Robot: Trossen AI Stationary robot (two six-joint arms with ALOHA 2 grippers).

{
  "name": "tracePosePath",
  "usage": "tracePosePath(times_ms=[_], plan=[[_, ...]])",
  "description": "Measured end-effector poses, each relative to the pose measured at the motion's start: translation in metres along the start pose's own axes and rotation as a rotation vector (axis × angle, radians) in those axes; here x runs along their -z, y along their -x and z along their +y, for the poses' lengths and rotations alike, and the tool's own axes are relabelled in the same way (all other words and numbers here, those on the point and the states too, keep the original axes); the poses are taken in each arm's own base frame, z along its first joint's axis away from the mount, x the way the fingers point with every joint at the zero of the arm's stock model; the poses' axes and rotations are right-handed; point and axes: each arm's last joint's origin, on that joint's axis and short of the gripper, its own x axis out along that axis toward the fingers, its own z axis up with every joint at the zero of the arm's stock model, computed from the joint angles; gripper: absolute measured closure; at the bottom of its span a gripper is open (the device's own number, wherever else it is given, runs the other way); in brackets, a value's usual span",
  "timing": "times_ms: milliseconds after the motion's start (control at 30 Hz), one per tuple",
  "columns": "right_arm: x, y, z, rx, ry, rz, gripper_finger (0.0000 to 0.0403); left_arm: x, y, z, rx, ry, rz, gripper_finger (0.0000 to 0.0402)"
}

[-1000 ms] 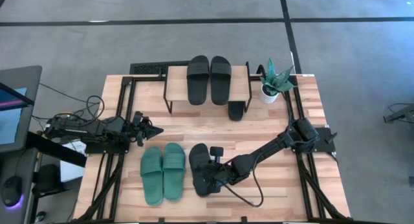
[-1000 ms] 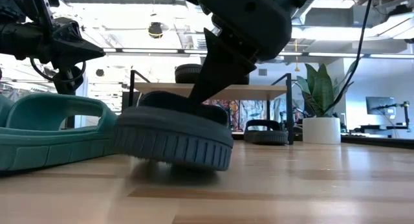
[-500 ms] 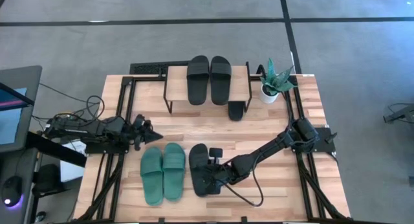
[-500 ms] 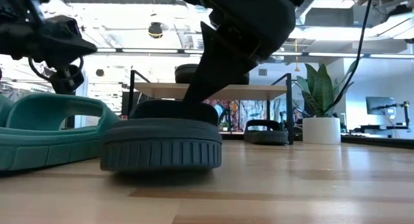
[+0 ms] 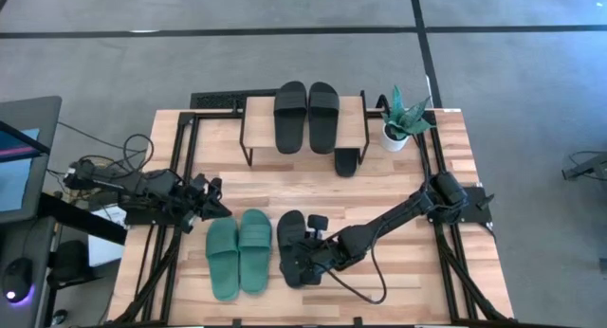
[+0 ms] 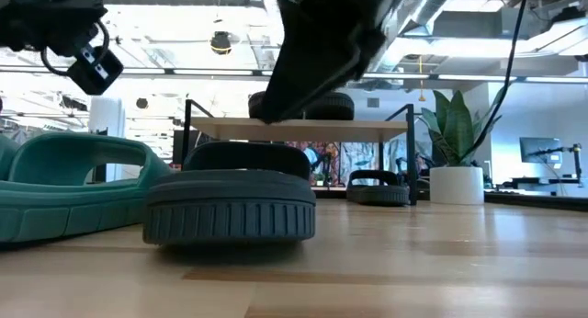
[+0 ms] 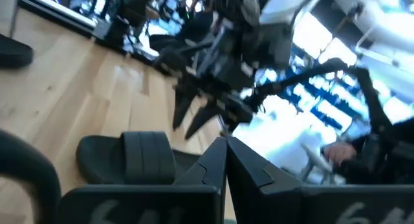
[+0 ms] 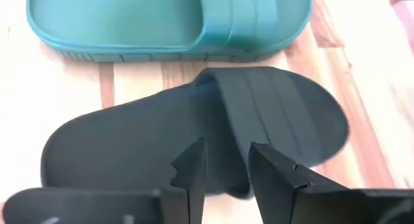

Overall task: Pick and place slides into the shelf
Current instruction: Put the black slide under the shelf

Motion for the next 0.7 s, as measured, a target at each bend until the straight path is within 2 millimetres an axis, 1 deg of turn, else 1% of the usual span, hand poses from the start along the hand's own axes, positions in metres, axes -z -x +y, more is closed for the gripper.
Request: tracePosePath(times_ms=[133, 233, 367, 533, 633, 700], plan=[[-0.011, 0.015, -0.009, 0.017, -0.006, 0.024, 0.0305, -0.003, -0.012, -0.006, -0.021, -0.057, 0.089, 0.0401], [-0.024, 0.035, -0.023, 0.009, -0.047, -0.029, 0.0306, -0.007, -0.026, -0.009, -0.079, -0.14, 0.145, 0.0401], [-0.042, 0.069, -0.048, -0.01, -0.113, -0.115, 0.0306, -0.017, -0.045, -0.012, -0.172, -0.268, 0.186, 0.0401], [-0.055, 0.118, -0.079, -0.046, -0.184, -0.214, 0.0306, -0.028, -0.069, -0.016, -0.231, -0.373, 0.236, 0.0401], [-0.053, 0.151, -0.097, -0.047, -0.177, -0.235, 0.0305, -0.032, -0.085, -0.018, -0.239, -0.416, 0.278, 0.0401], [-0.045, 0.174, -0.108, -0.026, -0.161, -0.222, 0.0305, -0.034, -0.096, -0.018, -0.248, -0.422, 0.308, 0.0401]])
